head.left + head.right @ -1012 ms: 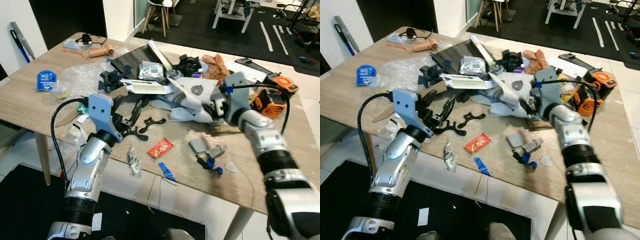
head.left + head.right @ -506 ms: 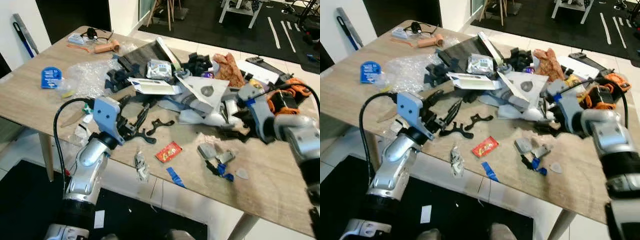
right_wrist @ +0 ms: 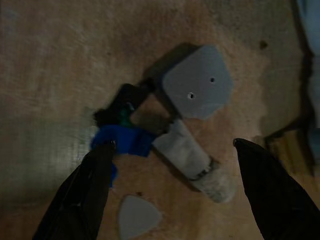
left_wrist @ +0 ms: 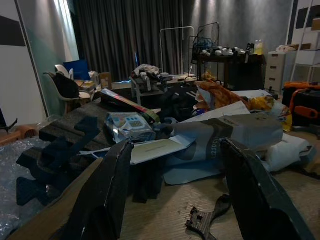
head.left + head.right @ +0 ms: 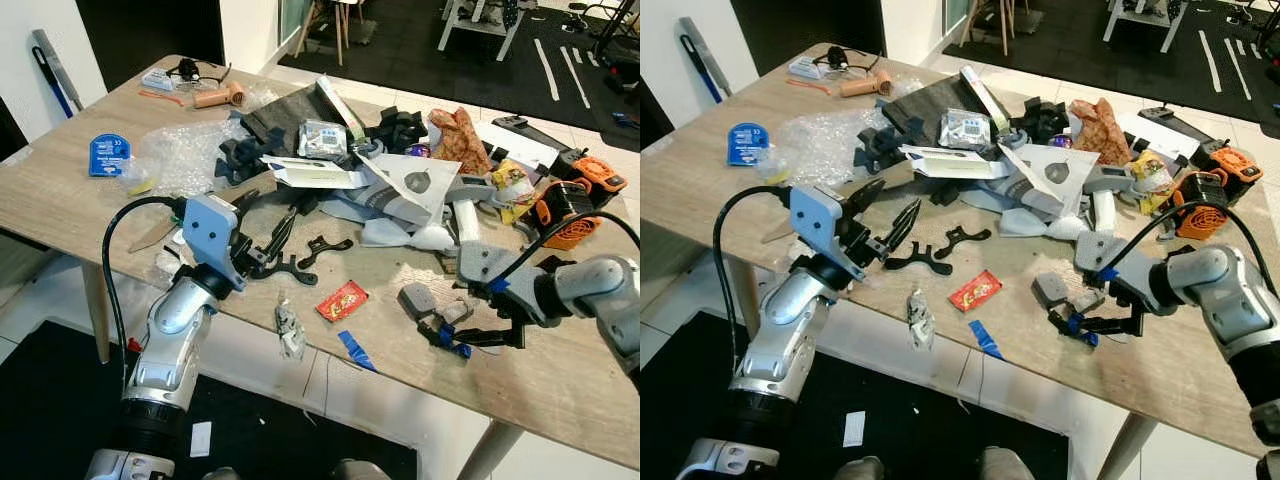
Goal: Picking trash to rubbish bin
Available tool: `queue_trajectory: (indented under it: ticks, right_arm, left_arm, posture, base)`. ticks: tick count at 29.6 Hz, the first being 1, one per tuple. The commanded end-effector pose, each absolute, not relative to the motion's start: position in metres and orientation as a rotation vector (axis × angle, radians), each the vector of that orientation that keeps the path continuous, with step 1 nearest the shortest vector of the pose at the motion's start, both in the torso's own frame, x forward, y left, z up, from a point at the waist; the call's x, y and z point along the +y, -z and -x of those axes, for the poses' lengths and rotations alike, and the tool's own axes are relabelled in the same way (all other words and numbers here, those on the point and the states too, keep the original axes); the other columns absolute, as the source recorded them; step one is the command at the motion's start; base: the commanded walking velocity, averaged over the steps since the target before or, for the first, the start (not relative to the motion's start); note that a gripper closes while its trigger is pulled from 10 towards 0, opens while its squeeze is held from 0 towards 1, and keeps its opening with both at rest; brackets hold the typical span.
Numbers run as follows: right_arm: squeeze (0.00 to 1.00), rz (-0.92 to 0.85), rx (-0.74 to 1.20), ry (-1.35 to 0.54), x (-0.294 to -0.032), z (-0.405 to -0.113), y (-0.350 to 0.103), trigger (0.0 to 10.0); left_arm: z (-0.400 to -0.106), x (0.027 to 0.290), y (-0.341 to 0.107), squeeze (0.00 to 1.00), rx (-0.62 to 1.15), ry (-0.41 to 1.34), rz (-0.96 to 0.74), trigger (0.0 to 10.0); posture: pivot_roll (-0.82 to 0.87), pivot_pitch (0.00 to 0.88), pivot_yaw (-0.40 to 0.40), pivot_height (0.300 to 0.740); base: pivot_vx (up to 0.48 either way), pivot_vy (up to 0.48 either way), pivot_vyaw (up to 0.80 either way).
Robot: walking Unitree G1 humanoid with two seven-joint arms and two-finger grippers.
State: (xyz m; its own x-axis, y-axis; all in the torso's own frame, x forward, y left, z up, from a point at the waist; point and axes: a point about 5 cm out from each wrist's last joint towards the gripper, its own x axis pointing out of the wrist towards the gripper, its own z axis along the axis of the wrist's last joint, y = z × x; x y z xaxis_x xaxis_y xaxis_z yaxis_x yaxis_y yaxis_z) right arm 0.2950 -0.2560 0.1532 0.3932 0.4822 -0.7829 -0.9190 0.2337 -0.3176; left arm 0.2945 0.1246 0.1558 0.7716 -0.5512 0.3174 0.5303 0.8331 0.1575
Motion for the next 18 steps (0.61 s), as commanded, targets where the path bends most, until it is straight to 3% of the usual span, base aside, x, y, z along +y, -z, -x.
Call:
queue_trajectory:
  ticks: [1, 9, 18]
  right_arm:
    - [0.0, 0.901, 0.593, -1.037, -0.256, -0.297, -0.154, 10.0]
    - [0.0, 0.961, 0.647, -0.92, -0.273, -0.304, -0.148, 10.0]
    - [0.0, 0.908, 0.775, -0.949, -0.287, -0.292, -0.132, 10.0]
  left_arm:
    - [-0.293, 0.124, -0.151, 0.0, -0.346, 0.6, -0.068, 10.0]
    - [-0.293, 0.123, -0.152, 0.0, -0.348, 0.601, -0.066, 10.0]
    - [-0.293, 0.123, -0.153, 0.0, -0.349, 0.6, -0.067, 10.0]
  posture:
    - [-0.09, 0.0, -0.04, 0.74]
    - [-0.09, 0.0, -0.04, 0.74]
    - [-0.09, 0.0, -0.039, 0.74]
  base:
    - [0.0, 0.0, 0.0]
    - [0.0, 0.0, 0.0]
    - [0.0, 0.0, 0.0]
